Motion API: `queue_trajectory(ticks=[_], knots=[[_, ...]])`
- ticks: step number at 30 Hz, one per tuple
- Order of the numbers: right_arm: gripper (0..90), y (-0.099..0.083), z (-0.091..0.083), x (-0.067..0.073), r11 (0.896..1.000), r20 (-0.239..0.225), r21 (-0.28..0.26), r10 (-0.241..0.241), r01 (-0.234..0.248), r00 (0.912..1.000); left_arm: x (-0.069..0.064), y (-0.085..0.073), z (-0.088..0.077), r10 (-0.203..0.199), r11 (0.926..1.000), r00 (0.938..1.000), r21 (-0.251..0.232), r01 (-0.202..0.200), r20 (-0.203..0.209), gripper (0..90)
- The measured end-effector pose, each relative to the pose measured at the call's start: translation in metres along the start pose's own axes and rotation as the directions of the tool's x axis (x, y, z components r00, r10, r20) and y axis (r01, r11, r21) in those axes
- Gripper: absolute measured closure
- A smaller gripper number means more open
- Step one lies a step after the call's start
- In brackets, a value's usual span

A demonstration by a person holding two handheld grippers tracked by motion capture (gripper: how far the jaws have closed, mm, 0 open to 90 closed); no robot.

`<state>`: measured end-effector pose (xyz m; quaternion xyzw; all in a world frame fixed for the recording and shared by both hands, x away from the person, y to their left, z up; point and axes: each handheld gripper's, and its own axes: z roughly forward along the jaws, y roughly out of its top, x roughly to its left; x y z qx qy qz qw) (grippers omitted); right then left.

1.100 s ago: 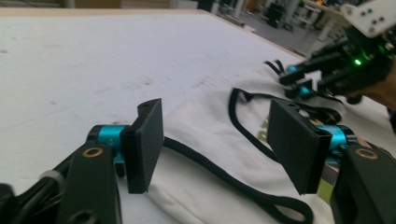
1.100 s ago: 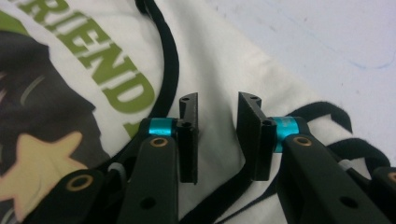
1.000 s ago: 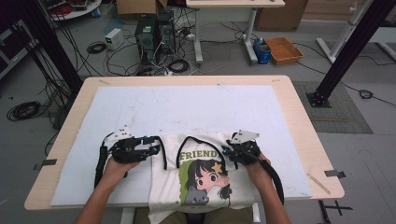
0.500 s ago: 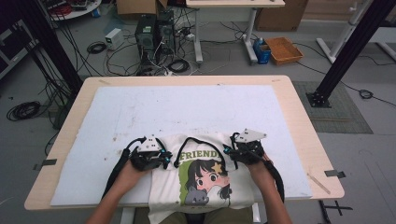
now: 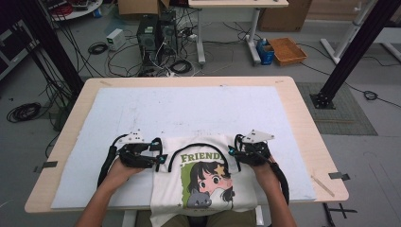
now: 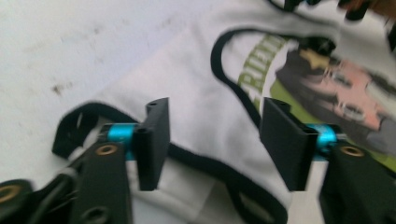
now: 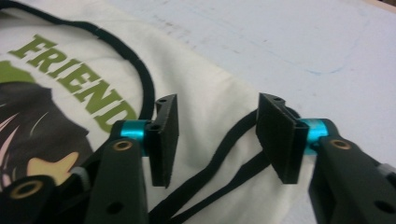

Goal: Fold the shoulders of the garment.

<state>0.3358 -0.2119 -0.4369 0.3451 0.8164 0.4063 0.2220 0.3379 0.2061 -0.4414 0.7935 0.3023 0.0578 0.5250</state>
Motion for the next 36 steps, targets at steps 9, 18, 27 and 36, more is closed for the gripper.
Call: queue_trajectory(ticks=[9,18,27,36], knots=[[74.8,-0.003,-0.008,-0.006,1.0,-0.062,-0.026,0.015,-0.016,0.998,0.01,-0.009,-0.02,-0.163,0.9445,0.9835,-0.301,0.132,-0.079,24.3],[72.8,-0.006,0.004,0.004,0.99,-0.122,0.128,-0.044,0.059,0.9916,-0.005,-0.006,-0.015,-0.069,0.9899,0.9975,-0.123,0.071,0.017,41.3],[59.7,-0.005,-0.008,0.004,0.999,-0.1,0.032,-0.021,0.024,0.9948,-0.032,-0.018,-0.011,-0.016,0.9949,0.9988,0.1,0.011,0.046,44.6],[55.4,-0.006,-0.003,0.002,0.999,-0.096,0.046,-0.014,0.018,0.9953,-0.029,-0.02,-0.007,-0.032,0.9875,0.9982,0.156,0.024,0.05,88.3]])
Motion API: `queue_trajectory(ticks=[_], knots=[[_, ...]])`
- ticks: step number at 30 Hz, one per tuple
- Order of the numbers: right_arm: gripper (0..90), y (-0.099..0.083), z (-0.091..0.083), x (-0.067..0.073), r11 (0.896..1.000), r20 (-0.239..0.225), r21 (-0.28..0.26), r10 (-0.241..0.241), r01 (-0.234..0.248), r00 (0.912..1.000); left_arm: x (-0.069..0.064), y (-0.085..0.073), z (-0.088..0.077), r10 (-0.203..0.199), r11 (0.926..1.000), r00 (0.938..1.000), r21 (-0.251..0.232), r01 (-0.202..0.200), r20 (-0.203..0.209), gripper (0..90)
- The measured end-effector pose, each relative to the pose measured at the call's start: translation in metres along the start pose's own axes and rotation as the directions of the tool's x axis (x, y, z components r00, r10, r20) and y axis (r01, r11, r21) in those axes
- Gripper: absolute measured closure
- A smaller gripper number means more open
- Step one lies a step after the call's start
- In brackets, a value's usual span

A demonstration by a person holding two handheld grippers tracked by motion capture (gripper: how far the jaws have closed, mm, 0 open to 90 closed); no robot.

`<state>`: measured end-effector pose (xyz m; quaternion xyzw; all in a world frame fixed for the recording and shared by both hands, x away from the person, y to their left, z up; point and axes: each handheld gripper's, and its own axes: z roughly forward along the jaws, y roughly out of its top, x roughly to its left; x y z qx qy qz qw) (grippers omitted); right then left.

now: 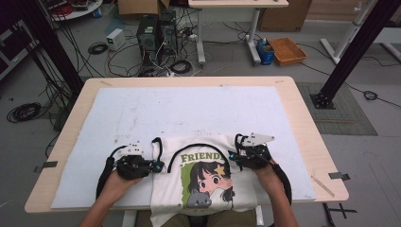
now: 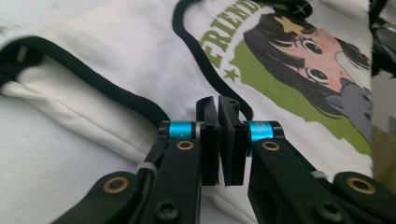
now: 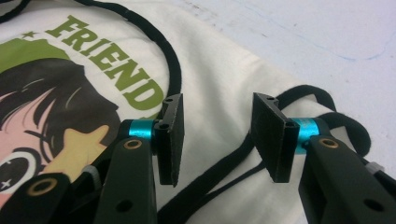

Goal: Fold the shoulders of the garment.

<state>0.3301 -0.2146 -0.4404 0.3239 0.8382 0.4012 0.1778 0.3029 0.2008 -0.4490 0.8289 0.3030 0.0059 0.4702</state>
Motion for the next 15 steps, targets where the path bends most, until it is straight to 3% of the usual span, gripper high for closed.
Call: queue_trajectory(ticks=[3,5,6,9,11,13,15], knots=[[54.7,0.0,0.0,-0.001,1.0,0.001,-0.001,-0.001,0.001,1.0,-0.002,0.0,0.0,0.029,0.9994,0.999,-0.02,-0.03,-0.034,87.6],[54.7,0.0,0.0,0.0,1.0,-0.002,-0.003,0.0,0.0,1.0,-0.006,0.001,0.001,0.08,0.9956,0.996,-0.044,-0.082,-0.038,65.9],[54.7,0.0,-0.001,0.0,1.0,-0.001,-0.002,0.005,-0.005,1.0,-0.008,0.002,0.001,0.125,0.9913,0.9912,-0.034,-0.127,-0.042,63.2],[54.5,-0.001,0.0,0.0,1.0,0.0,0.0,0.004,-0.004,1.0,-0.012,0.002,0.011,0.16,0.9869,0.9855,0.029,-0.159,-0.056,53.5],[54.5,-0.001,0.0,0.0,1.0,0.0,0.003,-0.002,0.002,1.0,-0.015,0.003,0.015,0.184,0.9821,0.9791,0.059,-0.179,-0.088,56.1],[54.5,-0.001,0.001,0.0,1.0,0.001,0.004,-0.003,0.003,1.0,-0.014,0.003,0.015,0.183,0.9823,0.979,0.06,-0.178,-0.09,74.5],[54.0,-0.001,0.001,0.0,1.0,0.002,0.005,0.001,-0.001,1.0,-0.014,0.003,0.014,0.179,0.9831,0.9803,0.052,-0.175,-0.082,81.9]])
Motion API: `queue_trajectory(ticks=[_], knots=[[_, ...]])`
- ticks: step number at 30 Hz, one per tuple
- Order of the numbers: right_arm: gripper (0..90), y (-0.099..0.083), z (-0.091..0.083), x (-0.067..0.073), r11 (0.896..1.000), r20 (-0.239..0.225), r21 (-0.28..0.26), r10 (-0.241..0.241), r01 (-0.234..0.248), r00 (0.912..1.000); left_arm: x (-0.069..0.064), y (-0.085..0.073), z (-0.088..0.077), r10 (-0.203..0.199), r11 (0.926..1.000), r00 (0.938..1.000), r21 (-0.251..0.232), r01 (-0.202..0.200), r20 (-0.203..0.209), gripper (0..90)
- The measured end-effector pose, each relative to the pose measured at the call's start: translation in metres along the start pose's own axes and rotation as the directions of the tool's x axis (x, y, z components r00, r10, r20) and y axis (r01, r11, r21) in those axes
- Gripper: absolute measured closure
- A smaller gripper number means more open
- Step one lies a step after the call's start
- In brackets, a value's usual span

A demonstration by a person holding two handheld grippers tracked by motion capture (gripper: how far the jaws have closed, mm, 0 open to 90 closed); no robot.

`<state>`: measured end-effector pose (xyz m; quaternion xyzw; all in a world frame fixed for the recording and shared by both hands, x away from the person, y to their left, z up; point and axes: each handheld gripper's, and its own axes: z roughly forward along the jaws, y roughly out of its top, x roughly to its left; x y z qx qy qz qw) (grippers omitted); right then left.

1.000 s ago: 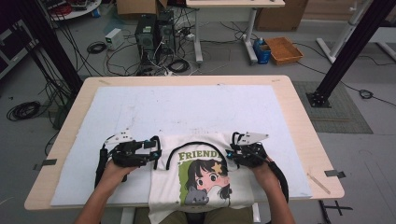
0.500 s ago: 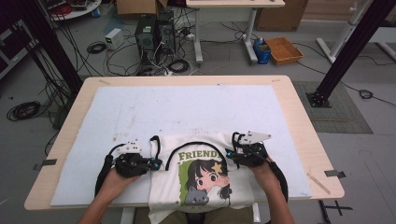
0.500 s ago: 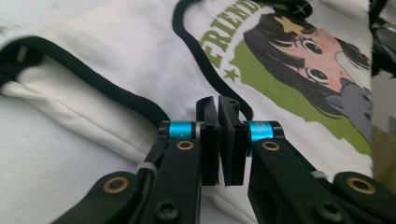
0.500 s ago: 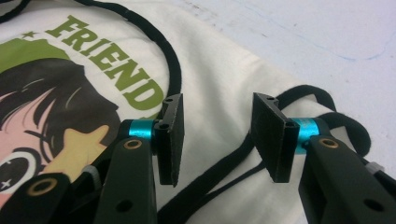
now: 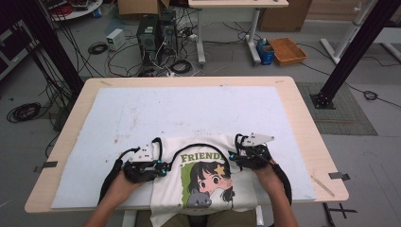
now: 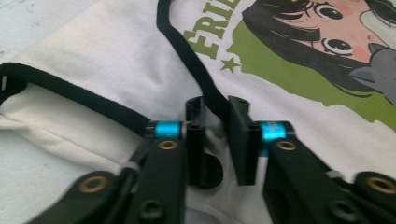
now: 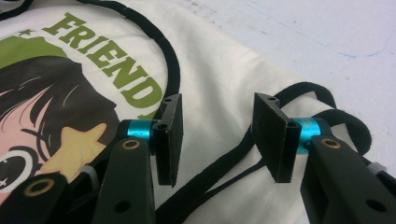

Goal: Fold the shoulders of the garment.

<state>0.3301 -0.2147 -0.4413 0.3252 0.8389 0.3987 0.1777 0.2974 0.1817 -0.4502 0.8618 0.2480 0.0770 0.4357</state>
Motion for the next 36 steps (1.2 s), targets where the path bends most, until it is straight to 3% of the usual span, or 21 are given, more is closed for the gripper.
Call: queue_trajectory(ticks=[3,5,6,7,9,10,12,14,16,18,21,25,29,30,36], knots=[[53.5,0.0,0.0,-0.001,1.0,0.003,-0.003,0.004,-0.004,1.0,0.0,0.0,-0.003,-0.012,0.9995,0.9976,-0.029,0.014,0.068,83.0],[53.5,0.0,-0.001,-0.001,1.0,0.001,-0.004,0.008,-0.008,1.0,0.0,0.001,-0.005,-0.013,0.9989,0.9924,-0.042,0.019,0.122,82.4],[53.5,0.0,-0.001,-0.001,1.0,0.002,-0.005,0.01,-0.01,1.0,0.0,0.001,-0.005,-0.009,0.9992,0.9915,-0.038,0.014,0.13,81.5],[53.3,0.0,-0.001,-0.001,1.0,0.001,-0.006,0.009,-0.009,1.0,0.0,0.001,-0.004,-0.009,0.9996,0.9924,-0.026,0.013,0.123,77.7],[51.5,0.0,-0.002,-0.002,1.0,-0.001,-0.023,0.012,-0.012,0.9999,0.003,0.001,-0.003,-0.051,0.9979,0.997,-0.037,0.053,0.058,55.8],[49.9,0.0,-0.004,-0.003,0.999,-0.005,-0.033,0.021,-0.022,0.9998,0.005,0.002,-0.005,-0.073,0.9951,0.9966,-0.064,0.076,0.038,46.4],[44.3,0.0,-0.008,-0.005,0.996,-0.017,-0.08,0.041,-0.042,0.999,0.01,0.002,-0.013,-0.097,0.9827,0.9953,-0.158,0.096,-0.002,40.4],[38.1,0.0,-0.015,-0.008,0.989,-0.018,-0.139,0.051,-0.053,0.9985,0.015,0.001,-0.022,-0.137,0.9568,0.9898,-0.264,0.121,-0.041,30.5],[28.5,-0.001,-0.023,-0.011,0.978,0.004,-0.199,0.06,-0.058,0.9982,0.022,-0.003,-0.031,-0.18,0.9208,0.9819,-0.361,0.147,-0.059,25.7],[22.0,-0.002,-0.03,-0.014,0.965,0.023,-0.251,0.081,-0.073,0.9964,0.027,-0.008,-0.036,-0.21,0.8952,0.9758,-0.414,0.166,-0.062,25.3],[20.4,-0.005,-0.038,-0.02,0.955,0.062,-0.284,0.104,-0.082,0.9927,0.035,-0.014,-0.04,-0.236,0.8693,0.969,-0.462,0.176,-0.074,25.2],[20.3,-0.008,-0.045,-0.027,0.947,0.073,-0.305,0.131,-0.103,0.9886,0.041,-0.018,-0.043,-0.252,0.8581,0.9625,-0.483,0.174,-0.101,25.2],[20.3,-0.006,-0.046,-0.028,0.944,0.073,-0.313,0.131,-0.102,0.9886,0.041,-0.017,-0.045,-0.244,0.852,0.9644,-0.498,0.162,-0.103,25.2],[20.4,-0.005,-0.046,-0.027,0.945,0.075,-0.312,0.132,-0.102,0.9885,0.041,-0.017,-0.045,-0.252,0.8476,0.9625,-0.503,0.168,-0.102,25.2],[20.4,-0.007,-0.046,-0.025,0.95,0.076,-0.297,0.126,-0.099,0.9891,0.04,-0.016,-0.047,-0.251,0.8471,0.9619,-0.506,0.163,-0.109,25.2]])
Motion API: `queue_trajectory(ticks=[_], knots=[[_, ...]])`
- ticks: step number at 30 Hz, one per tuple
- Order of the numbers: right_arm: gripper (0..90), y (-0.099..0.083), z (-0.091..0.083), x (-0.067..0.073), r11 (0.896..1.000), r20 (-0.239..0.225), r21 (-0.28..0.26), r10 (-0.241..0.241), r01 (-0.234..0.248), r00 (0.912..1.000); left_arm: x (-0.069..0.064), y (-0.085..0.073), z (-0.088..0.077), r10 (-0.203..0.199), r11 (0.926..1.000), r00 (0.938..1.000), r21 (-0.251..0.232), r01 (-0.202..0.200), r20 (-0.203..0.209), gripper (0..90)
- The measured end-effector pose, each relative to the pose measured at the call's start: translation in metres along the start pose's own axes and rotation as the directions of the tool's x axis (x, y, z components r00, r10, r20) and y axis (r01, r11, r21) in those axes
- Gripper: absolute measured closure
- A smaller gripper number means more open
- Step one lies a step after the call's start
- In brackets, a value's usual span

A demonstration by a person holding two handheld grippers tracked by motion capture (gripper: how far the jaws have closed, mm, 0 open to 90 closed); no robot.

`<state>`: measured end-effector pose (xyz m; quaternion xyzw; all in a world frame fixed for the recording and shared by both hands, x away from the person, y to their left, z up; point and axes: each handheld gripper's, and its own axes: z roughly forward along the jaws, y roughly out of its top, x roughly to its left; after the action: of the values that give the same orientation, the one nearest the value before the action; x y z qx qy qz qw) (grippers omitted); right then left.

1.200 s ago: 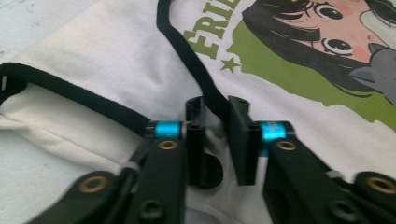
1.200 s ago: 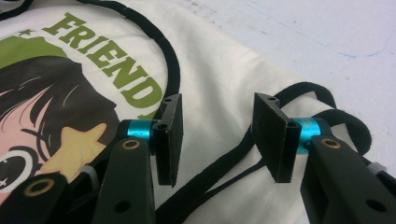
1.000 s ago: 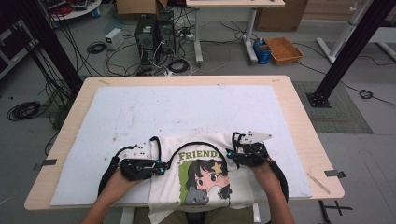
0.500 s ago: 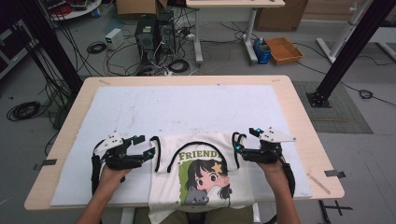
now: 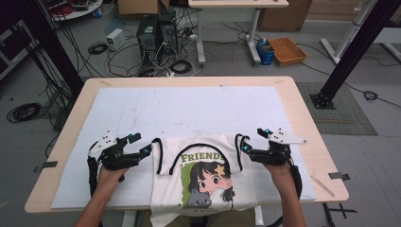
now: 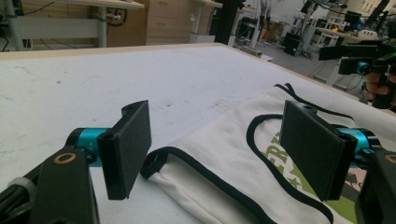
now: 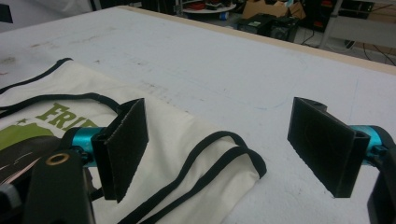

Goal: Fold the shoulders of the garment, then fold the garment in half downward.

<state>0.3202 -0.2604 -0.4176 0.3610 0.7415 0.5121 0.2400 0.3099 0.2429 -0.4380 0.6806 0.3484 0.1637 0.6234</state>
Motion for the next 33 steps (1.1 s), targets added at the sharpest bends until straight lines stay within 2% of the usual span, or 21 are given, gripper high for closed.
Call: queue_trajectory(ticks=[15,19,22,25,28,30,33], knots=[[20.3,-0.004,-0.001,-0.006,1.0,0.022,-0.001,0.026,-0.026,0.9994,0.003,0.0,0.002,-0.016,0.9999,0.9998,0.006,0.016,-0.015,25.2],[20.4,-0.003,0.001,-0.009,0.999,0.044,0.003,0.033,-0.034,0.9985,0.005,0.0,0.004,-0.025,0.9993,0.9992,0.027,0.025,-0.03,25.1],[20.4,-0.002,0.004,-0.011,0.999,0.056,0.015,0.049,-0.05,0.9973,0.008,0.002,0.008,-0.038,0.9973,0.9982,0.06,0.041,-0.046,25.2],[20.4,0.001,0.009,-0.015,0.997,0.078,0.04,0.061,-0.064,0.9951,0.012,0.007,0.013,-0.054,0.9921,0.9953,0.109,0.063,-0.081,25.2],[20.4,0.002,0.015,-0.02,0.994,0.093,0.061,0.09,-0.095,0.9916,0.017,0.012,0.017,-0.075,0.9891,0.993,0.12,0.086,-0.091,25.2],[20.4,0.003,0.02,-0.022,0.989,0.098,0.082,0.112,-0.12,0.9889,0.021,0.014,0.025,-0.082,0.9831,0.9911,0.155,0.098,-0.104,25.1],[20.4,0.004,0.032,-0.027,0.982,0.096,0.136,0.122,-0.135,0.9878,0.025,0.016,0.04,-0.09,0.9703,0.9915,0.216,0.108,-0.095,25.1]])
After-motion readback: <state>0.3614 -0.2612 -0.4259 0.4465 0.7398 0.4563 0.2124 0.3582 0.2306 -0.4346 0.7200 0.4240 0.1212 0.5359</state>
